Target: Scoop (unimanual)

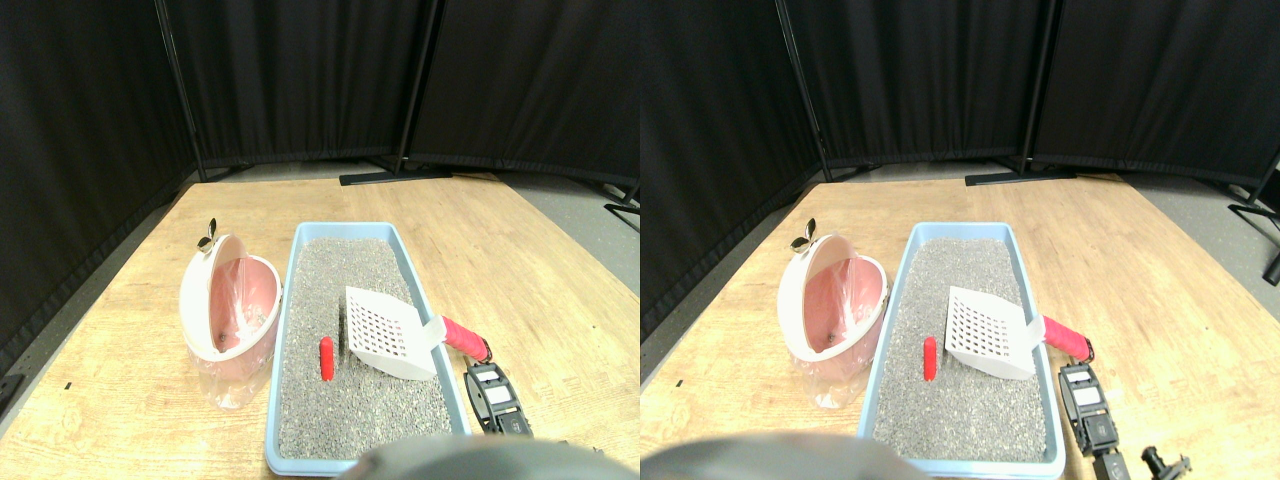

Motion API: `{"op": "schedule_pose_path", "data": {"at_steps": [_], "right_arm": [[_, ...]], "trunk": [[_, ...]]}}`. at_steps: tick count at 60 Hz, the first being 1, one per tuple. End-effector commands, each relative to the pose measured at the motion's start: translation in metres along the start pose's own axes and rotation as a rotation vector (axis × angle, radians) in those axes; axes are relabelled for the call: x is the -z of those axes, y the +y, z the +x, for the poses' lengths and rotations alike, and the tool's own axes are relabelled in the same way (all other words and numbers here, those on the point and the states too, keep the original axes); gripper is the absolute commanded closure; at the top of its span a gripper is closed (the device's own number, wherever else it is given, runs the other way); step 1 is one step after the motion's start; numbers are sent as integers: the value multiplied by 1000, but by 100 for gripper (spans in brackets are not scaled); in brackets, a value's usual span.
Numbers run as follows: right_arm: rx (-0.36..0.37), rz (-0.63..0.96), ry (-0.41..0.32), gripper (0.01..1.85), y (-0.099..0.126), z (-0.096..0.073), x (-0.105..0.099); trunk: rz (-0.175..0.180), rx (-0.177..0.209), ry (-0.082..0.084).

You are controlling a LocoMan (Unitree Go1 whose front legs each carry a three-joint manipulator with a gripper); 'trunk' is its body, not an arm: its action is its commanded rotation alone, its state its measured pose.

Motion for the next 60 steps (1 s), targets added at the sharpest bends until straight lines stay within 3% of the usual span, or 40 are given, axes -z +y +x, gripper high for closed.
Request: {"op": "schedule_pose_path", "data": {"at_steps": [1, 15, 24, 30, 36, 43, 48, 60], "right_arm": [[7, -9, -43, 145, -1, 1, -7], [-9, 7, -72, 145, -5, 3, -7], [-29, 70, -136, 144, -8, 6, -5], [-45, 87, -166, 128, -12, 8, -5], [-38, 94, -143, 111, -15, 12, -6], [-55, 162, -150, 102, -17, 16, -4], [-44, 195, -114, 93, -18, 21, -2], [-27, 243, -70, 88, -17, 28, 4]], "trunk": [[-4, -6, -4], [0, 5, -5], [0, 17, -2], [-2, 19, -2], [-3, 21, 0], [-5, 22, 2], [-5, 22, 2], [-13, 13, 7]]}}
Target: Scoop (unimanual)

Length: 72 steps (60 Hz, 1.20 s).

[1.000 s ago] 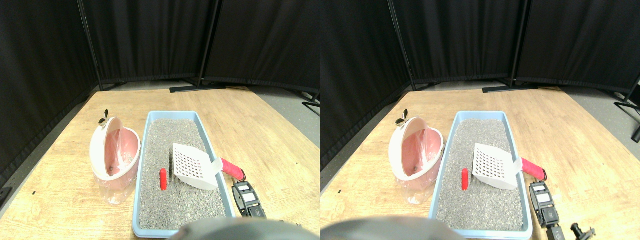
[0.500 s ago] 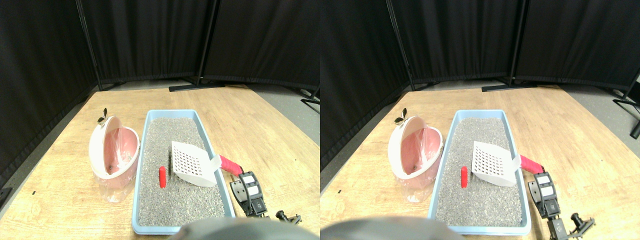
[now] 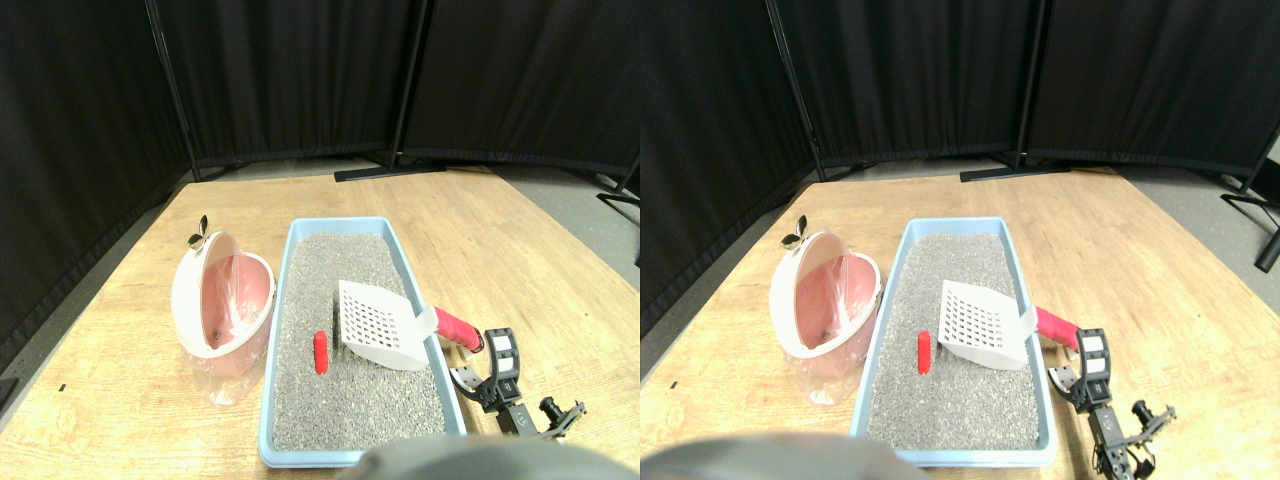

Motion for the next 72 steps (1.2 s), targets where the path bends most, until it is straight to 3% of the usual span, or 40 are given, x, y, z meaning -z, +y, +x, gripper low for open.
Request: {"op": "schedule_pose_path", "data": {"at_steps": [1, 18, 42, 72], "right_arm": [[-6, 4, -31, 88, 1, 5, -3], [1, 43, 34, 90, -3, 24, 8], [28, 67, 71, 91, -8, 43, 15], [61, 87, 122, 90, -8, 62, 17]], "trunk": [[-21, -5, 1], [-26, -10, 9], [-25, -13, 21], [-25, -11, 20]]}}
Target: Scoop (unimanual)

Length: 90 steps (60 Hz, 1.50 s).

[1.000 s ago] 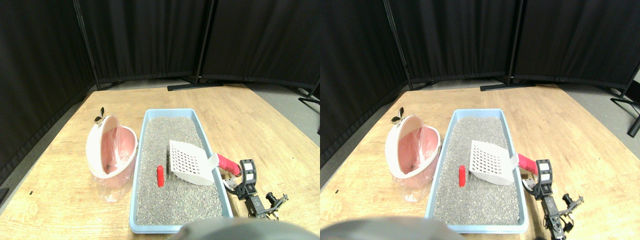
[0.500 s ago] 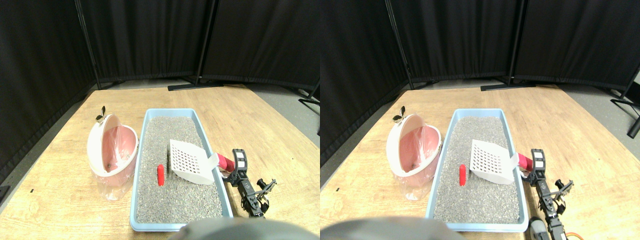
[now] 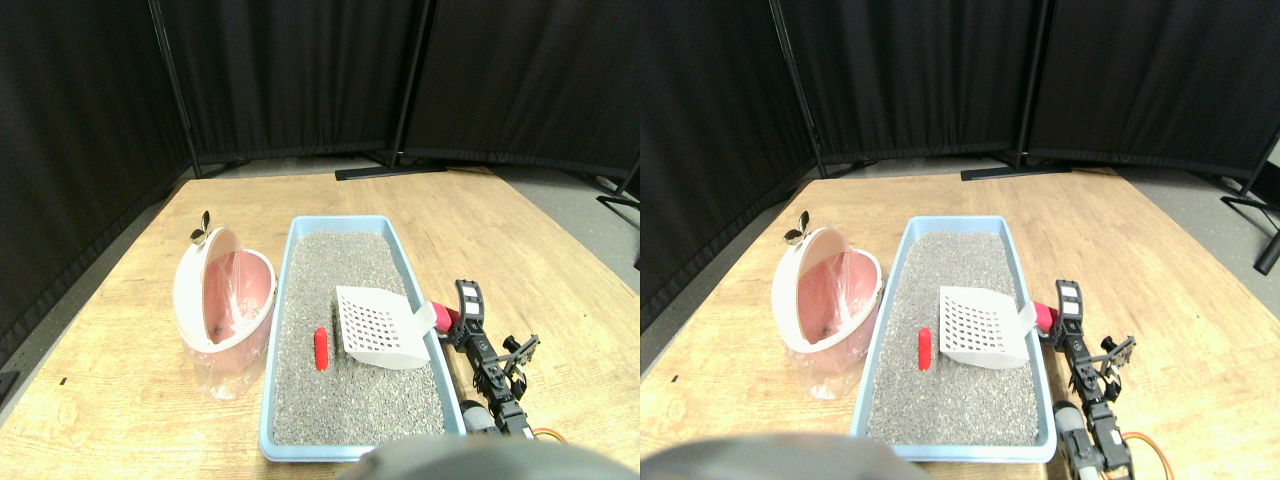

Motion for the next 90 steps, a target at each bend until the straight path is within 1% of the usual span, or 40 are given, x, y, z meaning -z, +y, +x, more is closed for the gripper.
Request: {"op": "schedule_pose_path", "data": {"at_steps": [1, 8, 10, 13, 16, 17, 18, 20, 21, 22, 24, 26, 32, 34, 36, 41, 51, 54, 55, 58, 60, 62, 64, 65, 66, 67, 68, 70, 71, 72, 74, 82, 90], "right_arm": [[0, 9, -23, 90, 2, 3, -3], [4, 11, -16, 91, 3, 6, -1], [-2, 17, -20, 94, 3, 6, 0], [-14, 18, -31, 108, 2, 8, 2], [-22, 2, -39, 130, 2, 9, 3], [-22, 2, -39, 130, 2, 9, 3], [-27, -4, -42, 135, 2, 9, 3], [-25, -20, -48, 151, 2, 10, 3], [-30, -27, -50, 155, 2, 10, 3], [-30, -27, -50, 155, 2, 10, 3], [-35, -33, -61, 172, 1, 11, 4], [-41, -31, -67, 181, 1, 11, 4], [-46, -44, -80, 181, 2, 10, 3], [-74, -57, -110, 181, 1, 11, 3], [-57, -60, -104, 181, 2, 9, 1], [-64, -71, -118, 181, 2, 8, -2], [-101, -107, -142, 181, 3, 5, -9], [-108, -113, -152, 181, 7, 0, -18], [-121, -120, -164, 181, 8, 0, -20], [-137, -146, -188, 181, 10, -1, -26], [-139, -148, -191, 181, 12, -2, -30], [-167, -192, -226, 181, 16, -3, -36], [-203, -191, -234, 181, 17, -2, -41], [-203, -191, -234, 181, 17, -2, -41], [-192, -210, -231, 181, 20, -2, -48], [-192, -210, -231, 181, 20, -2, -48], [-205, -214, -230, 181, 22, -2, -51], [-231, -244, -255, 181, 24, 0, -55], [-231, -244, -255, 181, 24, 0, -55], [-226, -254, -245, 181, 27, 0, -61], [-234, -258, -249, 181, 30, 1, -65], [-243, -284, -238, 181, 36, 8, -73], [-279, -319, -235, 181, 39, 17, -82]], "trunk": [[-19, -7, 15], [-19, -7, 14], [-19, -6, 14], [-20, -6, 17], [-21, -7, 19], [-21, -8, 18], [-21, -8, 17], [-22, -8, 17], [-24, -8, 17], [-25, -8, 18], [-25, -10, 17], [-25, -12, 18], [-29, -15, 17], [-29, -16, 18], [-29, -16, 18], [-31, -17, 19], [-39, -25, 13], [-43, -30, 13], [-43, -30, 13], [-48, -37, 10], [-50, -40, 10], [-55, -46, 8], [-56, -48, 8], [-58, -50, 8], [-60, -53, 9], [-61, -54, 9], [-63, -57, 9], [-65, -59, 9], [-66, -62, 10], [-67, -64, 9], [-69, -67, 9], [-76, -80, 9], [-84, -95, 6]]}}
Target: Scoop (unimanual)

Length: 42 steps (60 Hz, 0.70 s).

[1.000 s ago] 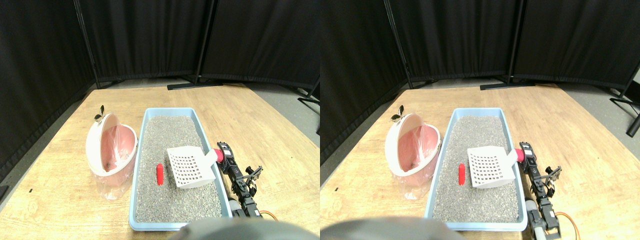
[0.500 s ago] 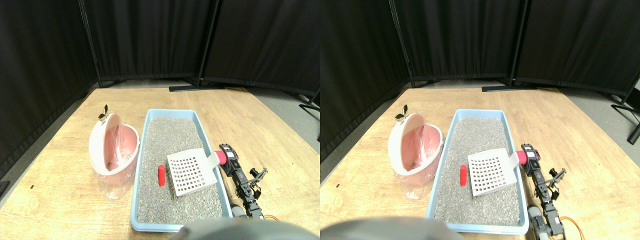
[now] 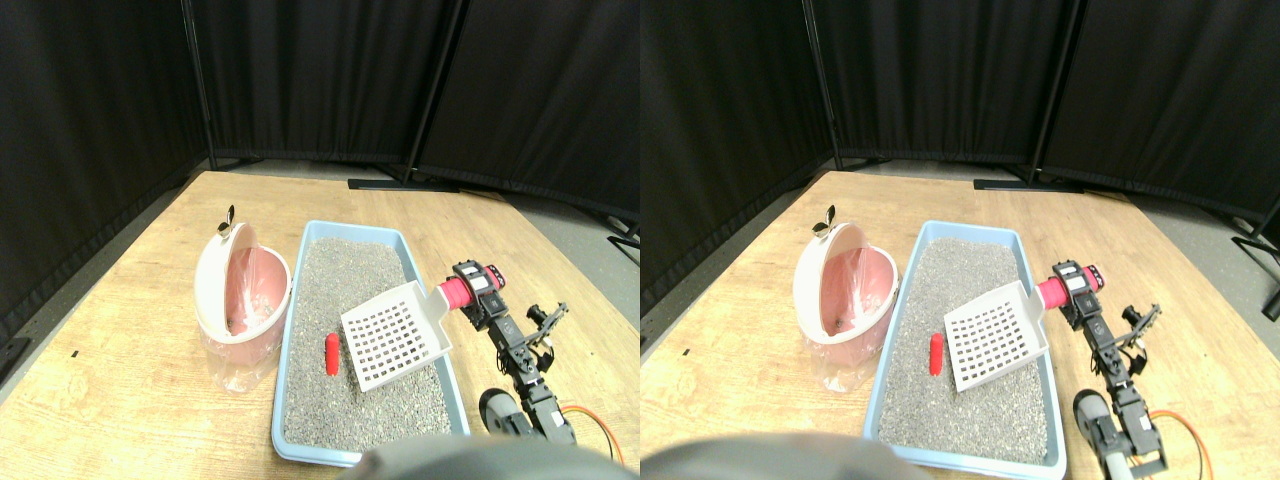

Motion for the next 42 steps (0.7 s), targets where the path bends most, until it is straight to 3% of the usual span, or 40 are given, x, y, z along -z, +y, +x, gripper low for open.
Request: {"op": "schedule_pose_path", "data": {"at_steps": [1, 15, 20, 31, 42], "right_arm": [[-16, -6, -57, 181, -4, 5, -12], [-63, -127, -83, 181, -7, 22, -32], [-68, -205, -14, 181, -6, 28, -40], [-108, -291, 30, 181, 0, 36, -41], [-146, -355, 22, 181, 7, 45, -37]], "trunk": [[-11, -31, 16], [-23, -57, 16], [-28, -67, 17], [-34, -86, 20], [-41, -101, 21]]}}
